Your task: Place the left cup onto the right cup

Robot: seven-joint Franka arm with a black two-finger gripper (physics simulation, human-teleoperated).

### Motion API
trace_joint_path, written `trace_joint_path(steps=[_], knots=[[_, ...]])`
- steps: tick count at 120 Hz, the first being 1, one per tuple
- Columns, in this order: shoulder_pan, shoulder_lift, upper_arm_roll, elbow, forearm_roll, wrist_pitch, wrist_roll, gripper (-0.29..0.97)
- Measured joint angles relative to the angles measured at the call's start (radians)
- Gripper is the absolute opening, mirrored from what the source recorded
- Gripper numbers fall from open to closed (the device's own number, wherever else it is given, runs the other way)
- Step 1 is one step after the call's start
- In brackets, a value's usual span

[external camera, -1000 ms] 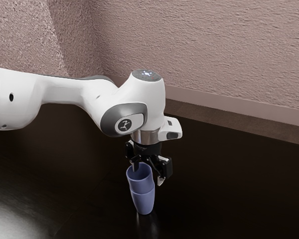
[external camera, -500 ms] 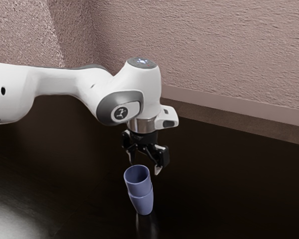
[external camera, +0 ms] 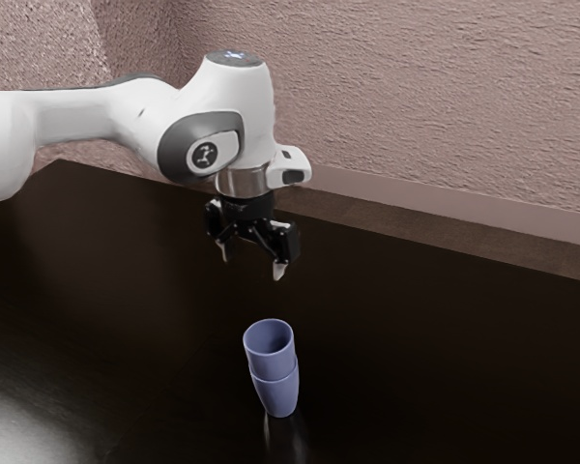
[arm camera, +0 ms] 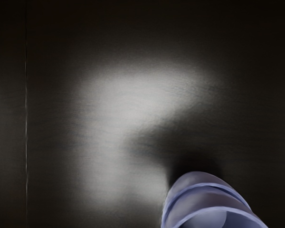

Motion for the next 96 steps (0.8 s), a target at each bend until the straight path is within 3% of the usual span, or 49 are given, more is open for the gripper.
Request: trace_joint_path(steps=[52,96], knots=[[0.087,-0.021,0.076,0.077,0.000,-0.105,0.086,0.68],[0.187,-0.021,0.104,0.132,-0.001,-0.139,0.258,0.68]])
